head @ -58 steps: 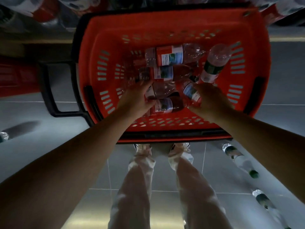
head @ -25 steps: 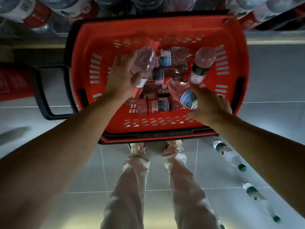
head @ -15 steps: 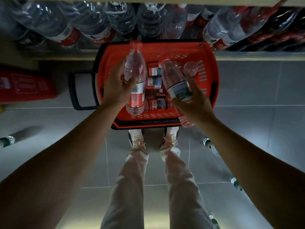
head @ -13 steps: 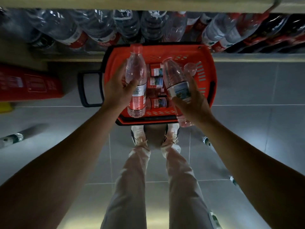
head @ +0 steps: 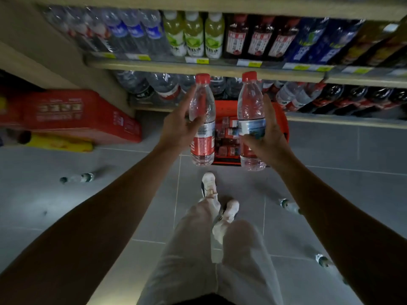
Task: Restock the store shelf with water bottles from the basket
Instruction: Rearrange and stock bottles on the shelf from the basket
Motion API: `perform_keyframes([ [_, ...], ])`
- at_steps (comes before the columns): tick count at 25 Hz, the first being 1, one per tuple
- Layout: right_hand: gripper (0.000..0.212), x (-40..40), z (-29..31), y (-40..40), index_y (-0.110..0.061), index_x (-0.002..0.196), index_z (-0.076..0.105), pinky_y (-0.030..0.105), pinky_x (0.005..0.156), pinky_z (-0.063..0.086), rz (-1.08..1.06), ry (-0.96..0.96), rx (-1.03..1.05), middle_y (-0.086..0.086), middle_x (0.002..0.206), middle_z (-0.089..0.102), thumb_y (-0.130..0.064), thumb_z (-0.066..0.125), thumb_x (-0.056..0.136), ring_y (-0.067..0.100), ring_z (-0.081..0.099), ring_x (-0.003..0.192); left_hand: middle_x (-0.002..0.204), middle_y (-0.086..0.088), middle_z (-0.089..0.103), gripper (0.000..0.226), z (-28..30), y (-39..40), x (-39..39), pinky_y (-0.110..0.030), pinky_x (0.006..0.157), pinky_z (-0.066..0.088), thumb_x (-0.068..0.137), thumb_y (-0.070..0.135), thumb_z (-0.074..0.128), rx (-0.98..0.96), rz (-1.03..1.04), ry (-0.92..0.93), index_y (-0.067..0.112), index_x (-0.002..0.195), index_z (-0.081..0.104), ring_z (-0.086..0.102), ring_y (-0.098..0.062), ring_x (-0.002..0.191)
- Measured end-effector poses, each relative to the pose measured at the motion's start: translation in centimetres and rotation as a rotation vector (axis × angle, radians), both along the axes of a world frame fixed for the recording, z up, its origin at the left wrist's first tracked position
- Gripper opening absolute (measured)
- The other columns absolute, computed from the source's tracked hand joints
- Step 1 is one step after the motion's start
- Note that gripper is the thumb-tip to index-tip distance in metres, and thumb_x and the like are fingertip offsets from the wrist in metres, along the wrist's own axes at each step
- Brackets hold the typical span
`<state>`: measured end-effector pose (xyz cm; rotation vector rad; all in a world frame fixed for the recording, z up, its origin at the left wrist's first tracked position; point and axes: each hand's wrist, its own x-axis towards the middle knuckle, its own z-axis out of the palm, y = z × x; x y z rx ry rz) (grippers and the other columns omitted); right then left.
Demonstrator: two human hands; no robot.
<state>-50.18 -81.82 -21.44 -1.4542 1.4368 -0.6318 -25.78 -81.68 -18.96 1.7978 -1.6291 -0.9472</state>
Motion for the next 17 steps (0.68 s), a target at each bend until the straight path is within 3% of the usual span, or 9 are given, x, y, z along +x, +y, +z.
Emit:
perform_keyframes([
  [2, 0.101, 1.2, 3.3, 1.3, -0.041, 0.153, 0.007, 0.040, 0.069, 0.061, -0.009, -0.014, -0.044, 0.006, 0.135, 0.051, -0.014, 0.071, 0.080, 0.024, 0.066, 0.098, 0.153, 0.009, 0.040, 0.067, 3.4, 1.8, 1.0, -0.018, 0.095, 0.047, 0.097, 0.038, 0.059, -0.051, 0.039, -0.002, 0.029, 0.155, 0.026, 0.058, -0.014, 0.122],
  [5, 0.101, 3.2, 6.9, 3.0, -0.053, 0.150, 0.002, 0.037, 0.073, 0.054, 0.035, -0.025, -0.091, 0.009, 0.146, 0.045, -0.031, 0.068, 0.077, 0.026, 0.059, 0.100, 0.140, 0.012, 0.053, 0.065, 7.2, 4.9, 2.4, 0.004, 0.070, 0.035, 0.098, 0.024, 0.059, -0.113, 0.105, -0.002, 0.024, 0.154, 0.027, 0.056, 0.007, 0.083],
  [7, 0.101, 4.7, 9.5, 4.3, -0.056, 0.149, 0.003, 0.037, 0.078, 0.056, 0.066, -0.058, -0.144, 0.003, 0.150, 0.042, -0.028, 0.069, 0.077, 0.026, 0.060, 0.109, 0.127, 0.019, 0.061, 0.068, 9.3, 7.2, 3.9, 0.005, 0.067, 0.033, 0.096, 0.019, 0.061, -0.160, 0.149, 0.012, 0.027, 0.154, 0.027, 0.046, 0.011, 0.070],
  [9, 0.100, 6.5, 11.7, 5.7, -0.059, 0.147, 0.006, 0.044, 0.088, 0.056, 0.097, -0.077, -0.196, -0.001, 0.152, 0.040, -0.027, 0.071, 0.078, 0.025, 0.056, 0.122, 0.124, 0.019, 0.058, 0.070, 11.6, 9.5, 5.5, 0.006, 0.073, 0.034, 0.095, 0.021, 0.062, -0.209, 0.183, 0.005, 0.031, 0.154, 0.027, 0.052, 0.007, 0.080],
  [11, 0.097, 8.5, 13.7, 7.1, -0.060, 0.147, 0.007, 0.047, 0.088, 0.055, 0.128, -0.091, -0.255, 0.001, 0.146, 0.047, -0.033, 0.070, 0.078, 0.027, 0.057, 0.119, 0.136, 0.008, 0.056, 0.071, 13.9, 11.5, 7.2, -0.002, 0.085, 0.040, 0.094, 0.024, 0.062, -0.256, 0.214, -0.016, 0.035, 0.154, 0.026, 0.061, -0.003, 0.095],
  [13, 0.095, 10.4, 15.1, 7.7, -0.057, 0.148, 0.007, 0.045, 0.082, 0.056, 0.163, -0.107, -0.274, 0.005, 0.141, 0.051, -0.034, 0.068, 0.080, 0.032, 0.061, 0.109, 0.152, 0.004, 0.045, 0.071, 15.7, 12.9, 8.7, -0.027, 0.106, 0.043, 0.094, 0.024, 0.062, -0.284, 0.240, 0.010, 0.035, 0.154, 0.025, 0.053, -0.014, 0.129],
  [14, 0.095, 11.5, 15.9, 8.0, -0.057, 0.148, 0.006, 0.046, 0.082, 0.056, 0.178, -0.121, -0.280, 0.006, 0.142, 0.049, -0.033, 0.069, 0.081, 0.034, 0.061, 0.108, 0.153, 0.003, 0.042, 0.072, 16.6, 13.6, 9.7, -0.038, 0.109, 0.044, 0.094, 0.023, 0.062, -0.302, 0.262, 0.021, 0.035, 0.154, 0.024, 0.047, -0.017, 0.136],
  [17, 0.098, 15.4, 18.4, 8.4, -0.056, 0.148, 0.005, 0.044, 0.087, 0.057, 0.220, -0.160, -0.321, 0.004, 0.146, 0.045, -0.028, 0.072, 0.081, 0.022, 0.062, 0.112, 0.147, 0.000, 0.051, 0.072, 18.6, 14.8, 13.3, -0.045, 0.105, 0.048, 0.094, 0.026, 0.062, -0.342, 0.331, -0.004, 0.036, 0.154, 0.023, 0.053, -0.017, 0.130],
])
